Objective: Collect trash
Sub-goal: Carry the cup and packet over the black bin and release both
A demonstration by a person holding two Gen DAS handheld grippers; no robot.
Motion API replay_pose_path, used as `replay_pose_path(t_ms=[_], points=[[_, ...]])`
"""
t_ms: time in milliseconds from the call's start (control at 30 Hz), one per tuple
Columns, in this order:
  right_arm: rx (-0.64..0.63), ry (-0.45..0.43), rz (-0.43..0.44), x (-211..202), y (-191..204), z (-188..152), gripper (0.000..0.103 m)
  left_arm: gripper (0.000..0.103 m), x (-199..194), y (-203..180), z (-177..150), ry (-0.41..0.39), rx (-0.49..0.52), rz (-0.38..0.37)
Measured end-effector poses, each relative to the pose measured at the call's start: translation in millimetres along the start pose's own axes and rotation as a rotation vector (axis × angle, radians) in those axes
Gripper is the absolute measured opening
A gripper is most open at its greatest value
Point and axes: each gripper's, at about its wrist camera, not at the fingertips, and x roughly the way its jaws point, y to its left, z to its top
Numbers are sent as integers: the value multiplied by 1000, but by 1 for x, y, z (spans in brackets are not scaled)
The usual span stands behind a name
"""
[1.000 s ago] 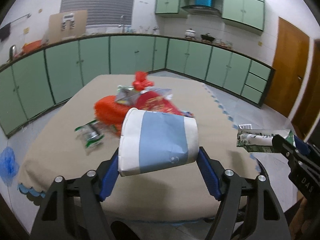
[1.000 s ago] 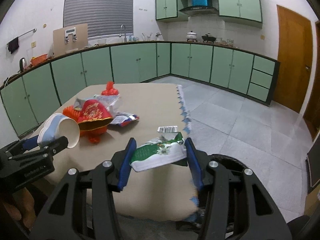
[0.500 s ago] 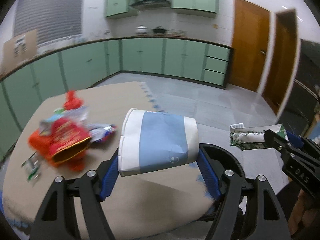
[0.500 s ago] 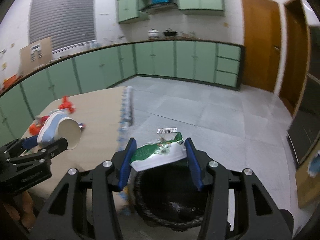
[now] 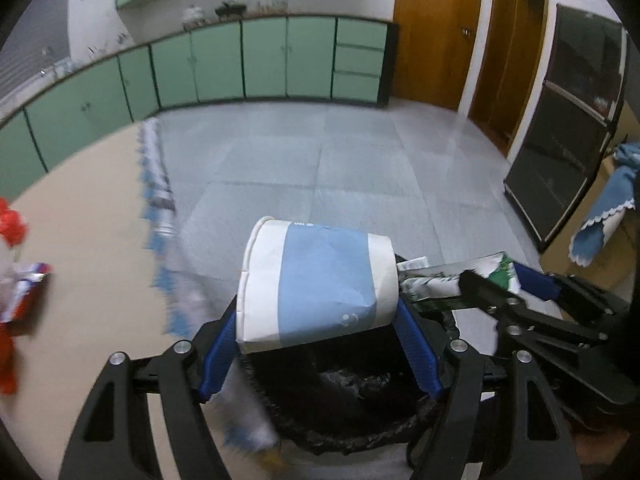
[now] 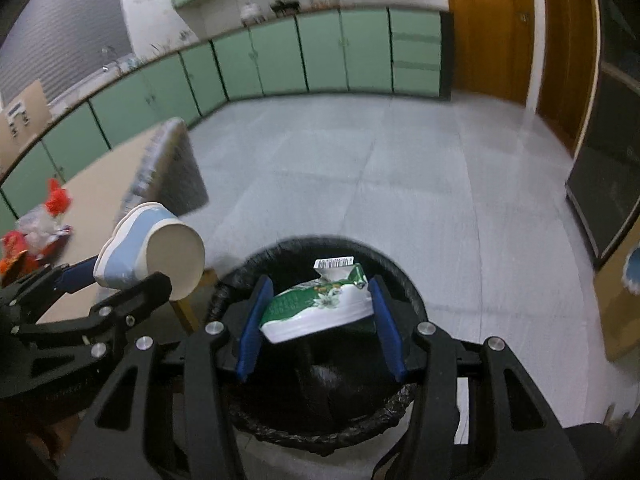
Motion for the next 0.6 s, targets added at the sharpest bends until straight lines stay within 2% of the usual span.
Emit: replay_pose_path(t_ms=[100, 200, 233, 300, 400, 600], points=[[133, 80, 4, 37, -21, 3, 48, 73, 26, -6, 1, 50, 1, 5], [150, 123, -22, 61, -26, -1, 48, 73, 41, -9, 3, 92, -16, 1], [151, 147, -20, 67, -27, -1, 48, 73, 42, -12, 5, 105, 3, 22], [140, 155, -26, 69, -26, -1, 48, 75, 51, -17, 4, 163, 27, 51], [146, 144, -39, 65, -28, 3, 51, 82, 52, -17, 4, 190, 19, 98], [149, 146, -6, 59, -33, 5, 57, 83, 43, -9, 4, 199, 7, 109]])
